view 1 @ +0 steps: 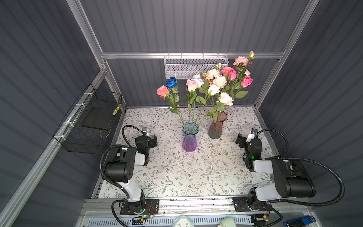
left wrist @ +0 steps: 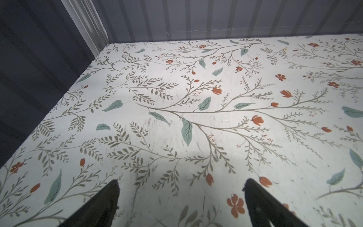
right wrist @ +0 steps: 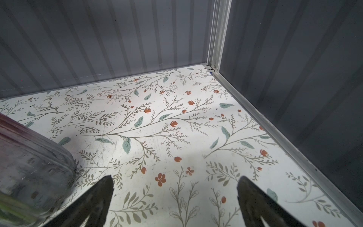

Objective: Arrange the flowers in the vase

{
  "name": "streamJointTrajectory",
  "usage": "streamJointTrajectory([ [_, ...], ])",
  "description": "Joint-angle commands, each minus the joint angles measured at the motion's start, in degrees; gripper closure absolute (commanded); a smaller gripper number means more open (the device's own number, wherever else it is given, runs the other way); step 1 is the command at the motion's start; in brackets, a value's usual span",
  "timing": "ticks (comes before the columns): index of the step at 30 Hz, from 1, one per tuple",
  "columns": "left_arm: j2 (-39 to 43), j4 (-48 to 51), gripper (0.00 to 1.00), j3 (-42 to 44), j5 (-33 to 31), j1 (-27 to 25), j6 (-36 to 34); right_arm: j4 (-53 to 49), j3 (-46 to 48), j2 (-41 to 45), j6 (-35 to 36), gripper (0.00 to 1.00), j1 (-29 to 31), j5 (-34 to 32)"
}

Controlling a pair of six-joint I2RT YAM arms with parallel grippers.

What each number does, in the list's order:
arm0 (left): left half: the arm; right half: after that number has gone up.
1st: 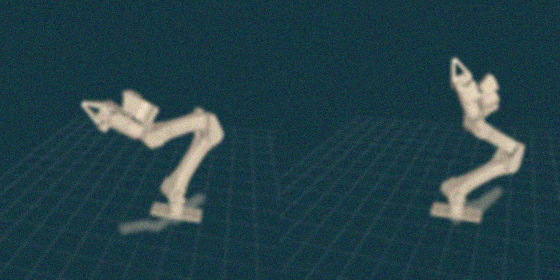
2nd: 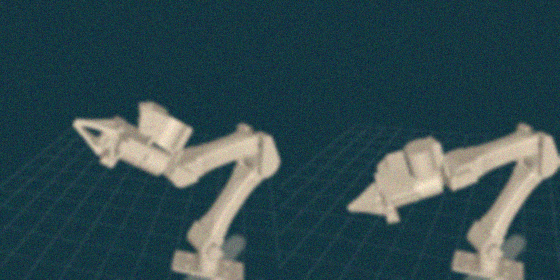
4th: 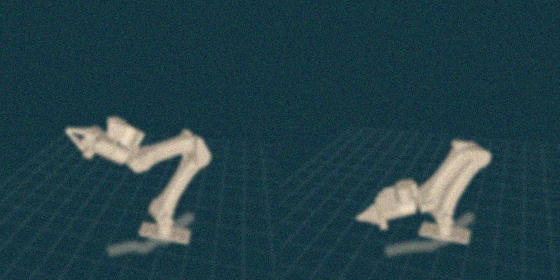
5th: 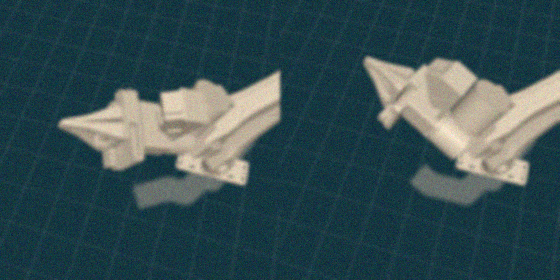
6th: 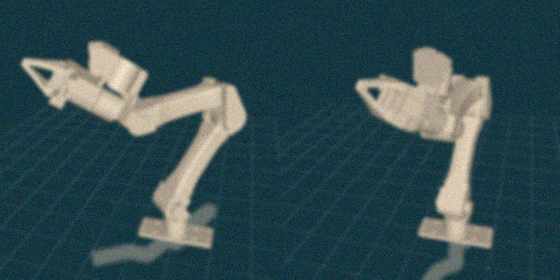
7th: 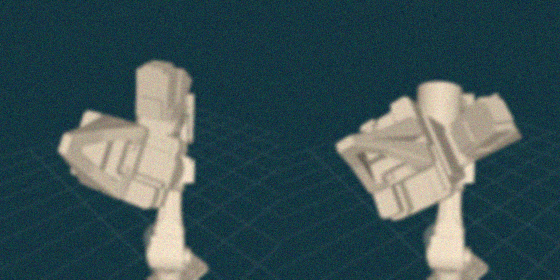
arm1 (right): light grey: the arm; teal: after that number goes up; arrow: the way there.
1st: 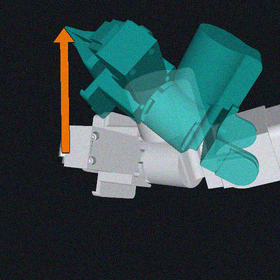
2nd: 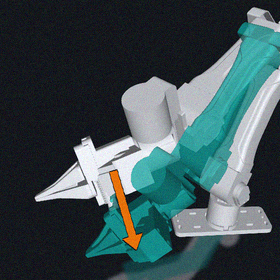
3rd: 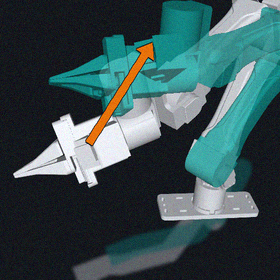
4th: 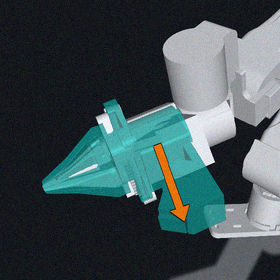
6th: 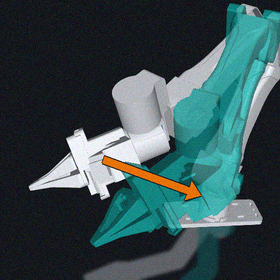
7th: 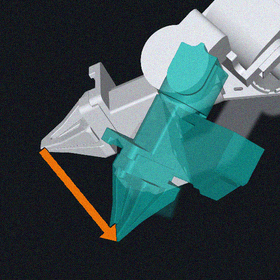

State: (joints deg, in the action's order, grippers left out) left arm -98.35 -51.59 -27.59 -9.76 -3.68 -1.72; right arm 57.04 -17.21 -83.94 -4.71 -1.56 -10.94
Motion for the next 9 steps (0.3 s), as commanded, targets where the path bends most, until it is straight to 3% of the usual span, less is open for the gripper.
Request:
streamJointTrajectory([
  [1,-0.1,-0.2,0.0,0.3,0.8,0.2,0.8,0.8,-0.5,0.1,-0.2,0.01,0.0,-0.9],
  [9,-0.1,-0.2,0.0,0.3,0.7,0.2,0.7,1.3,-0.1,0.3,0.0,0.01,0.1,-1.2],
])
